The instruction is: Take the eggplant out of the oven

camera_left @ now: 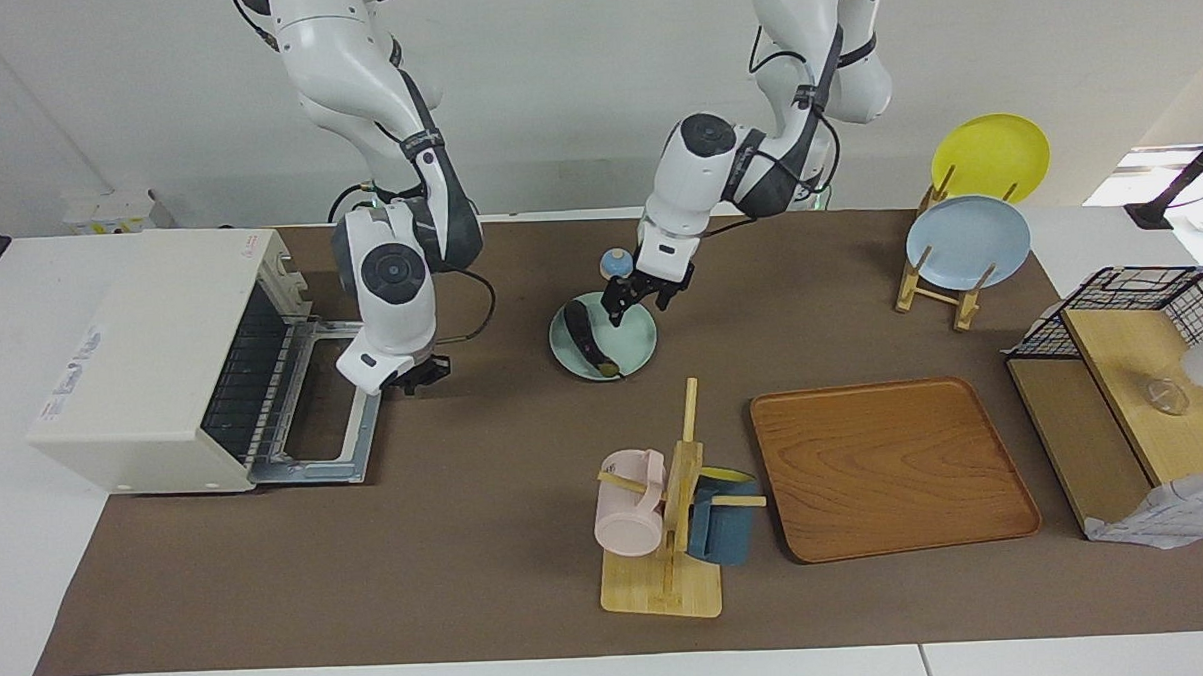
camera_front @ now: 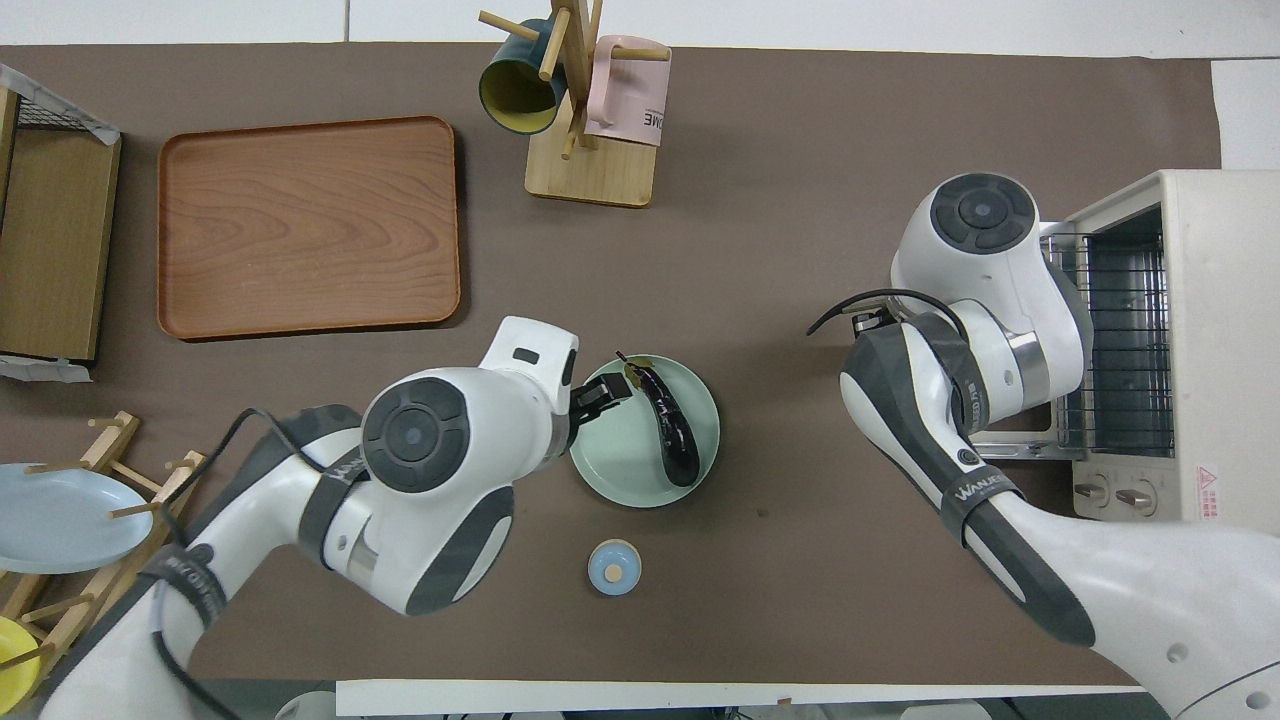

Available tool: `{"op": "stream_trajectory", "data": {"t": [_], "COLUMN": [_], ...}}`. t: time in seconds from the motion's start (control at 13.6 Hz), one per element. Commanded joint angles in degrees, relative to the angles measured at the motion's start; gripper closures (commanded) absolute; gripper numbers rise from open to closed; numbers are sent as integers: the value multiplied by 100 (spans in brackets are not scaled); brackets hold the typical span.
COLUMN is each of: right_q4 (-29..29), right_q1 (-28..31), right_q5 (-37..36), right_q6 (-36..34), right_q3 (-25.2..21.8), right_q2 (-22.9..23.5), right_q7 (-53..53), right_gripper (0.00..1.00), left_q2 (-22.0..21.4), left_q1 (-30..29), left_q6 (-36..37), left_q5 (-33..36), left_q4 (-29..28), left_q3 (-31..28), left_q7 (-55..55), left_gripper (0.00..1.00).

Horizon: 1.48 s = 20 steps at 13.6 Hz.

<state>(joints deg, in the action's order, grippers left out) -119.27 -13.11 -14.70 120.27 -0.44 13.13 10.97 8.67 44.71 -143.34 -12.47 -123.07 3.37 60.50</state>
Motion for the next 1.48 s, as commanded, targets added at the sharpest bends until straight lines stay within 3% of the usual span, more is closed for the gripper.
{"op": "stream_trajectory", "data": {"t": [0.0, 0.07, 0.3, 0.52, 0.59, 0.74, 0.89, 1.03, 1.11, 1.18, 1.25, 1.33, 1.4], "right_q4": [-245, -254, -228, -10, 201, 640, 660, 642, 651, 703, 878, 1201, 1622], "right_q1": [229, 273, 274, 291, 291, 326, 737, 1160, 1292, 1363, 1364, 1364, 1398], "right_q5": [-226, -296, -639, -832, -842, -842, -815, -754, -736, -632, -378, -36, 263], "right_q6": [111, 102, 32, -143, -431, -1108, -1216, -1234, -1286, -1373, -1583, -1933, -2363], "right_q3": [88, 88, 96, 96, 97, 97, 79, 79, 79, 88, 88, 88, 88], "right_q2": [-214, -179, -179, -135, -126, -214, -538, -732, -794, -829, -916, -978, -1083], "right_q7": [-236, -236, -437, -710, -824, -1340, -1991, -2642, -2792, -2794, -2776, -2802, -2855], "right_gripper": [100, 100, 100, 100, 100, 99, 98, 95, 93, 83, 64, 38, 0], "left_q2": [494, 643, 759, 794, 803, 794, 655, 469, 486, 539, 609, 740, 950], "left_q1": [344, 406, 530, 547, 460, 128, -496, -1329, -1725, -2225, -2543, -2772, -3149], "left_q6": [-132, -193, -202, -194, -37, 794, 1578, 2133, 2048, 1865, 1785, 1775, 1749], "left_q5": [-141, -264, -458, -467, -458, -380, -213, -168, -168, -168, -168, -151, 49], "left_q4": [362, 423, 477, 486, 590, 967, 1240, 1338, 1295, 1268, 1285, 1364, 1599], "left_q3": [-109, -109, -109, -109, -118, -240, -258, -267, -276, -267, -267, -276, -276], "left_q7": [111, 111, 102, 85, 93, -20, -536, -1641, -2360, -3203, -3733, -4113, -4526], "left_gripper": [2, 6, 48, 75, 88, 96, 96, 96, 94, 93, 94, 96, 97]}}
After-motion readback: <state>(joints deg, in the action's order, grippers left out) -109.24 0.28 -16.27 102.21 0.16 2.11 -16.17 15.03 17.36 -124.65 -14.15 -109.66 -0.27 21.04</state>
